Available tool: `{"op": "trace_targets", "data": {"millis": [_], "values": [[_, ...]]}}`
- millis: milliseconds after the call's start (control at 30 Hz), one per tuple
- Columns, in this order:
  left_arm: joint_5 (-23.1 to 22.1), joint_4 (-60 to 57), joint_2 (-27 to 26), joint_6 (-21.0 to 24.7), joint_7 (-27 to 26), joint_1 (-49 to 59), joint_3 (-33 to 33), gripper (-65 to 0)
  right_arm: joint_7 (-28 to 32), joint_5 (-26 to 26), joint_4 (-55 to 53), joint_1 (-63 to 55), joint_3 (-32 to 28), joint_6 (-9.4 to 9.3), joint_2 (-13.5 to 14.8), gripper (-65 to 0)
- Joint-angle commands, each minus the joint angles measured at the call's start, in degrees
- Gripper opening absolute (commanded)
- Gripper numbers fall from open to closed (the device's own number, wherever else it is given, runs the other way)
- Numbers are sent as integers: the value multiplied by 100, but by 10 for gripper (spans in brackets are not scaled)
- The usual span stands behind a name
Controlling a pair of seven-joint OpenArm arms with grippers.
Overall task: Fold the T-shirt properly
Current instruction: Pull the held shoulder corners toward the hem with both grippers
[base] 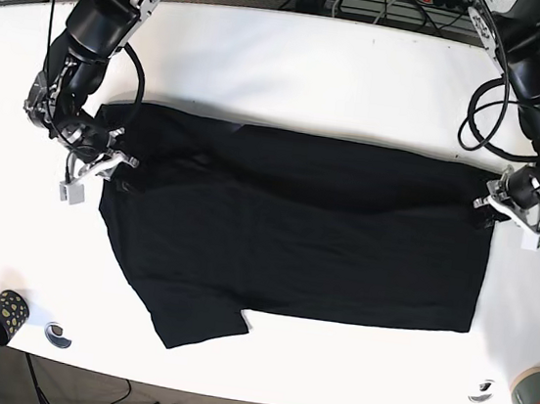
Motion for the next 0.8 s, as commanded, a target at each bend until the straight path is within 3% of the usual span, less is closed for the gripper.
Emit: {"op": "trace_targets", "data": {"millis": [0, 100, 200, 300, 367, 400, 500, 533, 600, 767], "values": [[-159, -42, -125, -24, -189, -152, 21, -650, 287, 149, 97, 149, -289, 58, 82, -644], [-159, -139, -134, -7, -427, -179, 153, -601, 516, 149, 88, 131, -500, 58, 100, -642], [-159, -147, -143, 2, -664, -249, 311, -453, 560, 149, 88, 131, -517, 58, 196, -626], [-159, -147, -151, 2, -699, -276, 355, -243, 595, 149, 105, 140, -517, 58, 249, -488], [-159, -147, -160, 2, -743, -328, 355, -89, 665, 149, 167, 149, -517, 58, 355, -317], [-132, -147, -178, 2, -743, -363, 355, -63, 700, 149, 228, 149, -517, 58, 399, -262], [202, -147, -275, 2, -743, -443, 425, -47, 771, 149, 501, 79, -508, 58, 539, -78], [299, -130, -275, -7, -752, -460, 443, -47, 771, 149, 562, 8, -491, 58, 592, -48], [457, -77, -275, -24, -840, -487, 443, -46, 779, 149, 765, -132, -491, 58, 768, -33], [624, 90, -477, -24, -1253, -355, 434, -46, 788, 149, 1143, -502, -473, 58, 1049, -70]]}}
